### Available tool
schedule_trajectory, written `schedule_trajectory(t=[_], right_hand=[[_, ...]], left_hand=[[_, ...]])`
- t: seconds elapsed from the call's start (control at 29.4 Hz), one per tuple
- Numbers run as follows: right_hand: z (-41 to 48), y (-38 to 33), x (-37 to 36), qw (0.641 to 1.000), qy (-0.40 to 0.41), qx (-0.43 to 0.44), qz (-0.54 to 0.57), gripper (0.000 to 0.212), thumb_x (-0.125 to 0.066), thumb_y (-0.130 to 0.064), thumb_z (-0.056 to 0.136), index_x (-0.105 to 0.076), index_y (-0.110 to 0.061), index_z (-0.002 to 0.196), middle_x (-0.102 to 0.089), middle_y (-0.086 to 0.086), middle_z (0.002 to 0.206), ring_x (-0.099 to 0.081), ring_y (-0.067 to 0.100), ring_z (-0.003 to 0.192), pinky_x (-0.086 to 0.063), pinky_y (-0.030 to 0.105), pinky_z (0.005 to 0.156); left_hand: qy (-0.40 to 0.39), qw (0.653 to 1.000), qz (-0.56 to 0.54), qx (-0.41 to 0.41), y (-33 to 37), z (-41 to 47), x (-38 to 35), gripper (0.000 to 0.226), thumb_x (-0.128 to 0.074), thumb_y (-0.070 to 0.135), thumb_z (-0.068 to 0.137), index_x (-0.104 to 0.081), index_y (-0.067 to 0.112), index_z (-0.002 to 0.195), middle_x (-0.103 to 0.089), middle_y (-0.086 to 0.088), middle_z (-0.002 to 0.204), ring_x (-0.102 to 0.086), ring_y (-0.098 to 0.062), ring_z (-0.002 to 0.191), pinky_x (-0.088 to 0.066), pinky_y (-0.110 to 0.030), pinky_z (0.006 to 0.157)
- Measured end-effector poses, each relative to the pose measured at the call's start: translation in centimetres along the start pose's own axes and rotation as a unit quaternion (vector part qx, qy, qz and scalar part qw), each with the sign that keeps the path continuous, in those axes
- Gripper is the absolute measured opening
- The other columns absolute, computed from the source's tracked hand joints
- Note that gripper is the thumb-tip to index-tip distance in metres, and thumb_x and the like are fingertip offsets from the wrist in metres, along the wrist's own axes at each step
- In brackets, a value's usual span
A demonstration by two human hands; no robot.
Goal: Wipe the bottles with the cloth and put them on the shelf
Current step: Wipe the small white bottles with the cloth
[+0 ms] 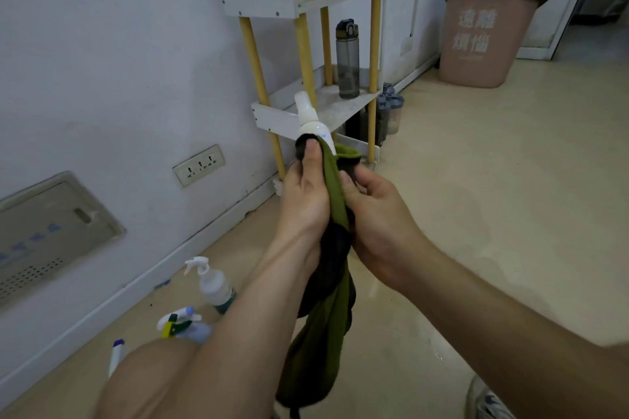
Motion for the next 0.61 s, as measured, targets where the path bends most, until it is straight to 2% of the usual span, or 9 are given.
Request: schedule_trajectory(t=[0.03,0.14,0.2,0.27,0.37,0.44,0.51,0.58,0.61], right_hand=[[0.0,0.0,0.0,1.000,-0.003,0.008,-0.008,0.028,-0.045,-0.014,0.104,-0.062,-0.014,0.127,-0.073,0.008,0.111,-0.068,0.020,0.106,-0.054,0.035,0.094],[-0.2,-0.4,-0.1,1.000,-0.016,0.007,0.011,0.031,-0.043,-0.012,0.105,-0.059,-0.012,0.130,-0.071,-0.001,0.094,-0.067,0.002,0.075,-0.054,0.018,0.065],[-0.3,-0.6,-0.1,1.000,-0.011,0.001,0.024,0.029,-0.043,-0.014,0.105,-0.060,-0.014,0.128,-0.073,0.002,0.101,-0.069,0.006,0.083,-0.058,0.024,0.076],[-0.2,-0.7,0.0,1.000,0.015,0.012,-0.002,0.027,-0.045,-0.017,0.104,-0.065,-0.017,0.123,-0.075,0.003,0.104,-0.071,0.016,0.094,-0.058,0.035,0.088],[0.4,-0.8,0.9,0.984,0.048,0.058,-0.160,0.022,-0.050,-0.021,0.102,-0.070,-0.017,0.110,-0.076,0.004,0.096,-0.071,0.022,0.094,-0.056,0.045,0.091],[0.5,-1.2,1.1,0.948,-0.003,0.084,-0.308,0.023,-0.047,-0.017,0.100,-0.069,-0.013,0.106,-0.073,0.008,0.098,-0.068,0.027,0.096,-0.054,0.050,0.090],[0.4,-1.4,1.0,0.883,-0.079,0.086,-0.454,0.024,-0.043,-0.015,0.094,-0.064,-0.017,0.106,-0.068,0.008,0.101,-0.060,0.030,0.102,-0.051,0.051,0.090],[0.0,-2.2,1.1,0.816,-0.093,0.087,-0.564,0.023,-0.044,-0.016,0.085,-0.061,-0.022,0.100,-0.064,0.004,0.099,-0.055,0.029,0.102,-0.051,0.045,0.087],[-0.3,-2.9,1.2,0.791,-0.056,0.107,-0.600,0.021,-0.047,-0.017,0.084,-0.061,-0.023,0.099,-0.063,0.001,0.098,-0.055,0.026,0.100,-0.051,0.039,0.083]], left_hand=[[-0.004,1.000,-0.009,0.001,0.2,0.1,0.2,0.055,-0.039,0.056,0.098,-0.069,0.010,0.102,-0.076,-0.009,0.089,-0.073,-0.022,0.083,-0.060,-0.034,0.077],[0.006,0.999,-0.048,0.002,0.3,0.6,0.8,0.047,-0.038,0.047,0.102,-0.069,0.015,0.086,-0.073,0.001,0.068,-0.071,-0.011,0.066,-0.056,-0.021,0.058],[0.017,0.999,-0.046,-0.012,0.2,0.6,1.0,0.041,-0.040,0.042,0.103,-0.069,0.015,0.092,-0.073,0.003,0.070,-0.070,-0.011,0.069,-0.056,-0.020,0.058],[-0.008,0.999,-0.019,-0.036,0.2,-0.1,0.6,0.040,-0.041,0.043,0.101,-0.067,0.013,0.108,-0.073,0.002,0.084,-0.070,-0.011,0.078,-0.056,-0.020,0.063],[-0.062,0.993,0.068,-0.076,-0.3,-1.3,0.0,0.048,-0.053,0.052,0.088,-0.056,0.020,0.123,-0.069,0.003,0.105,-0.067,-0.008,0.094,-0.054,-0.023,0.077],[-0.042,0.998,0.018,-0.053,-0.6,-1.1,0.3,0.049,-0.063,0.050,0.082,-0.057,0.018,0.118,-0.071,-0.005,0.105,-0.071,-0.018,0.094,-0.057,-0.030,0.078],[0.003,0.999,-0.024,-0.043,-0.5,-0.5,0.9,0.030,-0.062,0.042,0.090,-0.062,0.016,0.104,-0.073,-0.008,0.095,-0.072,-0.022,0.087,-0.058,-0.035,0.076],[0.030,0.997,0.033,-0.062,-0.3,-0.1,0.9,0.032,-0.054,0.047,0.095,-0.062,0.015,0.098,-0.070,-0.004,0.089,-0.068,-0.019,0.082,-0.055,-0.038,0.076],[0.041,0.991,0.087,-0.090,-0.3,0.1,0.9,0.038,-0.049,0.051,0.096,-0.061,0.014,0.101,-0.068,0.000,0.088,-0.065,-0.014,0.081,-0.051,-0.035,0.075]])
Point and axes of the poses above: each hand's wrist, its own z-axis towards the middle knuckle, its own x-axis out of the back of the hand, y = z × x, the point moved 1 cm from there along z, towards the middle knuckle
